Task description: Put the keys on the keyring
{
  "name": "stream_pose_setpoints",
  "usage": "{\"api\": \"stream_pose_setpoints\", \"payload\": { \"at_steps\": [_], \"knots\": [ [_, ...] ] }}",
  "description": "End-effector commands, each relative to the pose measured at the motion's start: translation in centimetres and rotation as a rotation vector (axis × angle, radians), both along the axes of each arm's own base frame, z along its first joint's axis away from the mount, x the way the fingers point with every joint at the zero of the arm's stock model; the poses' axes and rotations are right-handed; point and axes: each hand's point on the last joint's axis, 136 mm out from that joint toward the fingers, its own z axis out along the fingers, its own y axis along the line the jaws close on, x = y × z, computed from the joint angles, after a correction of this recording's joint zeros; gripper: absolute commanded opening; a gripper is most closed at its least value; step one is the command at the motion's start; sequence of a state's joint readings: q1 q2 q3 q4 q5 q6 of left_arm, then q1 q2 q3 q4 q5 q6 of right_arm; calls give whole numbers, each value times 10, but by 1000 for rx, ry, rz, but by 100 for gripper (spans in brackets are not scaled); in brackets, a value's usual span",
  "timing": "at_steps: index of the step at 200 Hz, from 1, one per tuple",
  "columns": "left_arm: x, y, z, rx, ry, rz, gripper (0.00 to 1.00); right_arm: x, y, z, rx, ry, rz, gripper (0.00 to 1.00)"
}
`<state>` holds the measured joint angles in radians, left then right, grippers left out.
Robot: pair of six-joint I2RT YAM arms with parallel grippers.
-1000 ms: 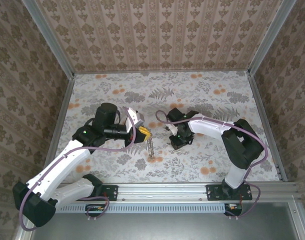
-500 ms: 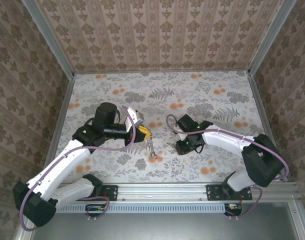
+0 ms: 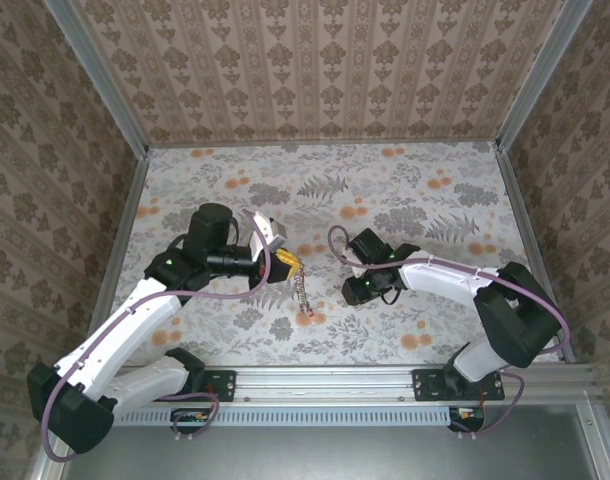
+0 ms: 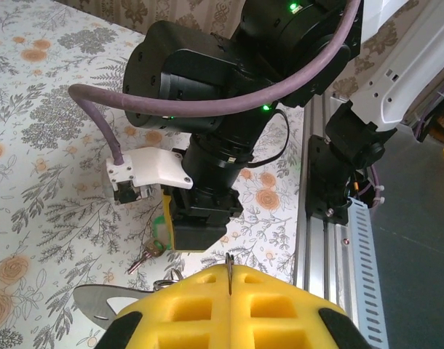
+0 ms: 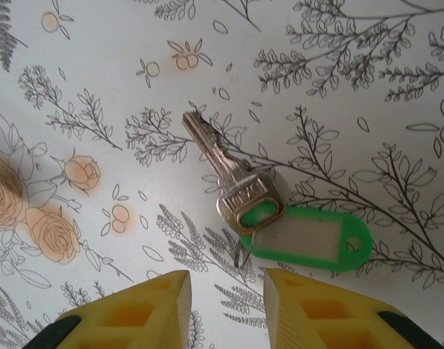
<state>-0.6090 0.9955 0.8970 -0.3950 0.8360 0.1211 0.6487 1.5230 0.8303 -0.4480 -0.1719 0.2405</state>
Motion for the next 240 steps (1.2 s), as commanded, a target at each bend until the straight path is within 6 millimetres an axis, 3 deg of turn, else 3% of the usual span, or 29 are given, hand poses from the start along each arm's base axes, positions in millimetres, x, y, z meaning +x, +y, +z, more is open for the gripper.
{"api": "stream_pose_setpoints", "payload": {
  "at_steps": [1, 56, 85, 159, 195, 240],
  "knots": [
    [-2, 0, 12, -46, -10, -14, 0, 4, 6, -3, 5, 5, -13, 31],
    [-2, 2, 15, -53, -17, -11, 0, 7, 4, -10, -31, 15, -18, 27],
    [-2, 3, 15, -54, -19, -7, 0, 13, 7, -9, -30, 1, -10, 17],
    [-4, 4, 17, -55, -27, -10, 0, 13, 1, -4, -82, 6, 12, 3],
    [-5, 5, 19, -59, -31, -12, 0, 8, -2, 1, -81, 0, 14, 18],
    [-6, 5, 20, -61, -34, -15, 0, 4, -4, -6, -58, -1, -16, 22]
  ]
}}
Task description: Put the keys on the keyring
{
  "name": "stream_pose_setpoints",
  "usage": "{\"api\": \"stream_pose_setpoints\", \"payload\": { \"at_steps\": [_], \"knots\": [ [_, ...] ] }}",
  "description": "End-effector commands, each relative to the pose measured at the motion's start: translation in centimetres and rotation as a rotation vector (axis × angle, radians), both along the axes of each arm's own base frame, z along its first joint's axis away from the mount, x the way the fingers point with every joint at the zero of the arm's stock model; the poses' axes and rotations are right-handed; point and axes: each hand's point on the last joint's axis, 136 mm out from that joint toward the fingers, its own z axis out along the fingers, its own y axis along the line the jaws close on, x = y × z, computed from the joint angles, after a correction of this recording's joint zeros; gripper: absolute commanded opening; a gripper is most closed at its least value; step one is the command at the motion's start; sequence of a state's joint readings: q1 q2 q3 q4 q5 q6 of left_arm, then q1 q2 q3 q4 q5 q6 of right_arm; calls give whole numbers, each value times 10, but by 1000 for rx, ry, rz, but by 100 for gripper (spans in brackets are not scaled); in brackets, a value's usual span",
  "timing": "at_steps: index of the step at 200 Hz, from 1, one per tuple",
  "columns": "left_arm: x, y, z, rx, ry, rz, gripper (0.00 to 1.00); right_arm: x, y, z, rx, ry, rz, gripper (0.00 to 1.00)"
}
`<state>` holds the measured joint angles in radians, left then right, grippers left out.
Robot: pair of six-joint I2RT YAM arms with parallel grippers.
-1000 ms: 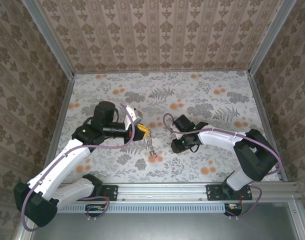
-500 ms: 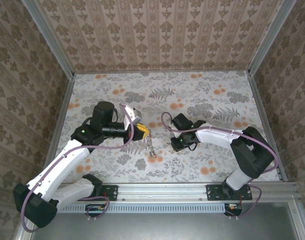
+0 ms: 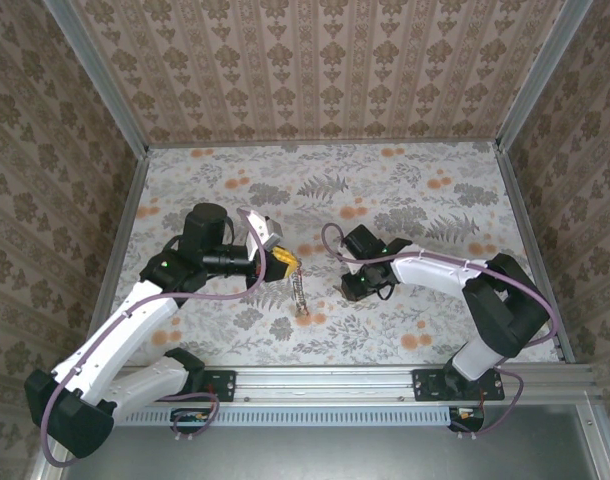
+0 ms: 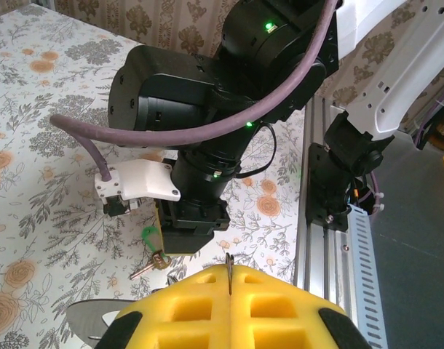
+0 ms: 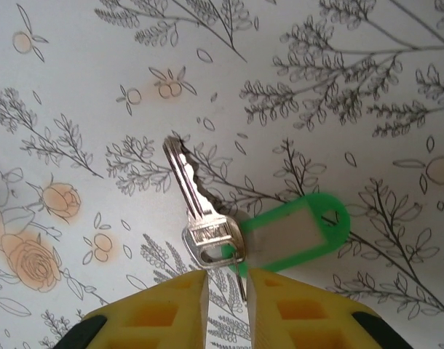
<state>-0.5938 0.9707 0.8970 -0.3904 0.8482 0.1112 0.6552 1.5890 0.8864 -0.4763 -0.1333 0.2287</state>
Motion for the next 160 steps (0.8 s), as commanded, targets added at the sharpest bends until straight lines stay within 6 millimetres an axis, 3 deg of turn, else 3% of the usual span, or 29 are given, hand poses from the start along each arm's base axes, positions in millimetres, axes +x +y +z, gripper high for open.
{"api": "stream_pose_setpoints", "payload": {
  "at_steps": [1, 160],
  "knots": [
    [-5, 1, 12, -38, -22, -24, 0, -5, -5, 0, -4, -6, -21, 22],
    [-5, 2, 12, -39, -22, -22, 0, 1, -5, -12, 5, -32, -50, 22]
  ]
}}
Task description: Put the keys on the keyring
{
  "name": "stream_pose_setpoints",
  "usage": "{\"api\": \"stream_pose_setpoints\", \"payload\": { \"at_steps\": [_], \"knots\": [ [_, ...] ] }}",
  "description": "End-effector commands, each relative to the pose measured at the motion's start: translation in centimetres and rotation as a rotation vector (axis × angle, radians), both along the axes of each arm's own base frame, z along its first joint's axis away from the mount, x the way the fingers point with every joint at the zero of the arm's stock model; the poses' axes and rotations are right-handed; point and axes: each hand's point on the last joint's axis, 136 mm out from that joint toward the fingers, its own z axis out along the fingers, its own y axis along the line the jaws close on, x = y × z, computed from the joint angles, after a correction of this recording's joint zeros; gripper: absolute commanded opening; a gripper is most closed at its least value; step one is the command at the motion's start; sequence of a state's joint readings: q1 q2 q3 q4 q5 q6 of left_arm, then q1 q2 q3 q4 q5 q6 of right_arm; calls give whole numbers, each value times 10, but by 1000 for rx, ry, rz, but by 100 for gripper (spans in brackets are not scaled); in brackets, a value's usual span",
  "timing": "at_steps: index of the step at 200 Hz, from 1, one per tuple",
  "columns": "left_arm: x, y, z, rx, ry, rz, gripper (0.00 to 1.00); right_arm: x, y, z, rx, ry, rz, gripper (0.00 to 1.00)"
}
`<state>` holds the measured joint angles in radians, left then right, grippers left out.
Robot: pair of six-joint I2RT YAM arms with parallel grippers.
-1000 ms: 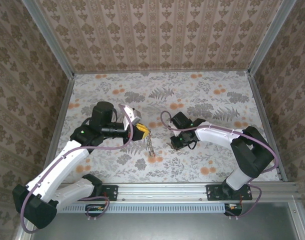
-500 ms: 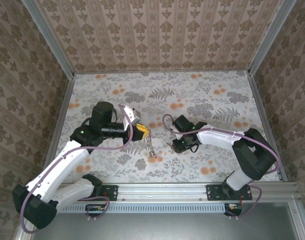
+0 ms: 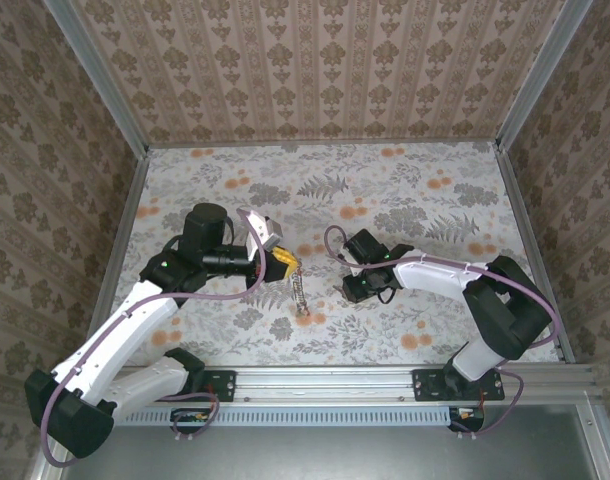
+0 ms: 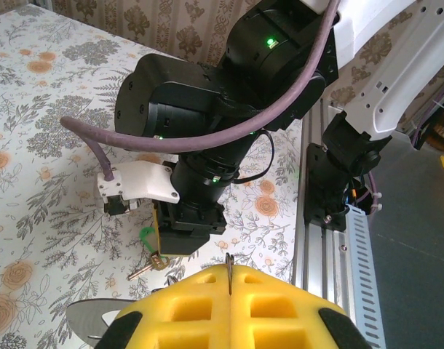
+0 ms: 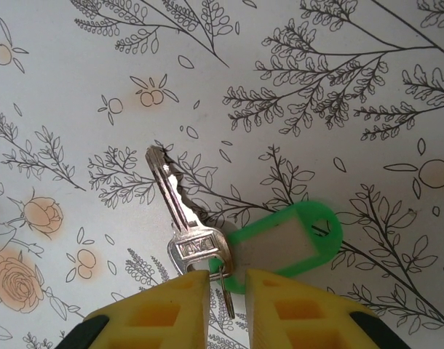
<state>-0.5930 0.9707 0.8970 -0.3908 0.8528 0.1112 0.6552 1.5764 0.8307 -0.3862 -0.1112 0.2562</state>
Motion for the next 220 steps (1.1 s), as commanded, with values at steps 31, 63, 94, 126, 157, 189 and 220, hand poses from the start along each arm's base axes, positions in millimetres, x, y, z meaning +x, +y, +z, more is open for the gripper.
{"api": "stream_pose_setpoints", "payload": {
  "at_steps": [31, 63, 94, 126, 157, 189, 220],
  "knots": [
    [-5, 2, 12, -40, -23, -21, 0, -7, -7, -7, -12, 10, -39, 24],
    [-5, 2, 13, -42, -22, -20, 0, -5, -6, -8, -11, 5, -45, 23],
    [-5, 2, 13, -42, -26, -17, 0, -3, -5, -8, -9, 3, -41, 21],
    [-5, 2, 12, -41, -23, -19, 0, -2, -5, -7, -7, -4, -39, 19],
    [-5, 2, 13, -42, -23, -19, 0, -1, -3, -5, 3, -14, -40, 20],
    [-5, 2, 13, -42, -23, -19, 0, 0, -3, -1, 14, -29, -42, 21],
    [-5, 2, 14, -43, -25, -20, 0, 2, -2, 0, 13, -34, -39, 21]
  ]
}}
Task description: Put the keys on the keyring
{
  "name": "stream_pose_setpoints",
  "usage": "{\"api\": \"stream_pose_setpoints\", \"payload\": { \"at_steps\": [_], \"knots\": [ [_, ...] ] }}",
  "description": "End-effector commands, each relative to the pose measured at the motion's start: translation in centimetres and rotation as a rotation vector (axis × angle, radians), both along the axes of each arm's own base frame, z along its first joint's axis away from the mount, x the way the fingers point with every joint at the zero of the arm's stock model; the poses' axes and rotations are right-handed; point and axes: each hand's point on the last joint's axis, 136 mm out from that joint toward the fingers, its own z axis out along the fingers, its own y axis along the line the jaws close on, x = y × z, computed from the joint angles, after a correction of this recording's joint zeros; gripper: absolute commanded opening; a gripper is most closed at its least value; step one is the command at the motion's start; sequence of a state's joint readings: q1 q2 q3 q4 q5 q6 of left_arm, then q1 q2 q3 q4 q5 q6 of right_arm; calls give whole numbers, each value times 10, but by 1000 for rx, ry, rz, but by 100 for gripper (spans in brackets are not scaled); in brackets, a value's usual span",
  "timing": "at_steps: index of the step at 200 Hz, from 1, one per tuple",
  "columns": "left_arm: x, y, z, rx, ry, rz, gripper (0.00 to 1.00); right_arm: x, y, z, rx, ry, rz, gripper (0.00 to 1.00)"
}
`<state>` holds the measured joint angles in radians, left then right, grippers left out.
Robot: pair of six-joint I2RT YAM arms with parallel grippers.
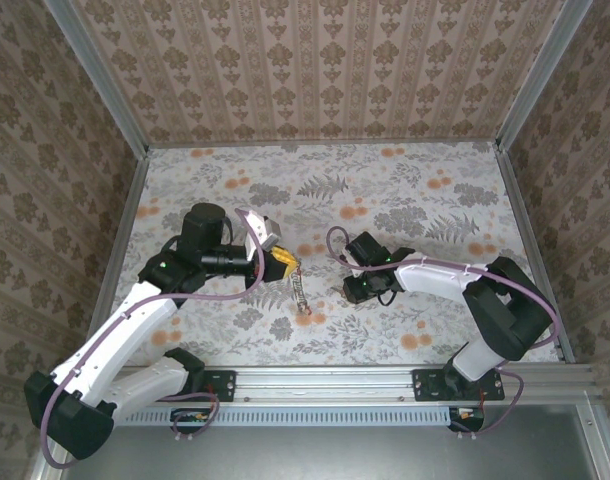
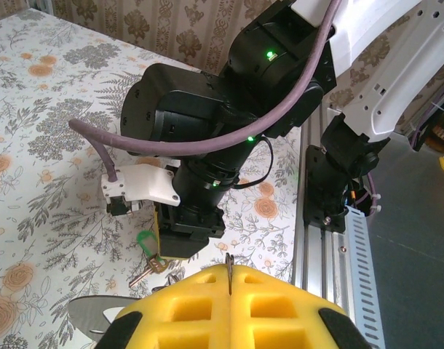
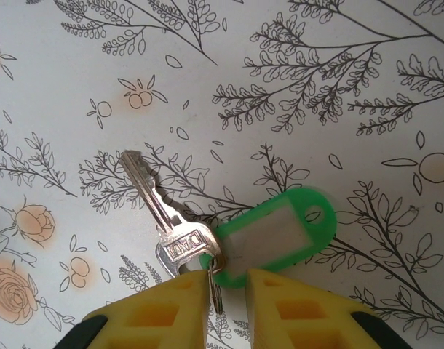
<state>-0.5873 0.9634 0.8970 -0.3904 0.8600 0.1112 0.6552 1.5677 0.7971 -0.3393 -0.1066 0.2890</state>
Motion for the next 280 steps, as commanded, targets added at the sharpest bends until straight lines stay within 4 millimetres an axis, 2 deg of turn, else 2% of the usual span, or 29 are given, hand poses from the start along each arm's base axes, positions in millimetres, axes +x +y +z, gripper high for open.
{"api": "stream_pose_setpoints", "payload": {
  "at_steps": [1, 124, 280],
  "knots": [
    [-5, 1, 11, -35, -20, -20, 0, 1, -1, 3, -4, -22, -8, 21],
    [-4, 2, 10, -33, -23, -12, 0, 1, 5, -1, 11, -4, 7, 17],
    [-4, 2, 12, -35, -26, -10, 0, -7, 3, -3, 13, -20, -3, 21]
  ]
}}
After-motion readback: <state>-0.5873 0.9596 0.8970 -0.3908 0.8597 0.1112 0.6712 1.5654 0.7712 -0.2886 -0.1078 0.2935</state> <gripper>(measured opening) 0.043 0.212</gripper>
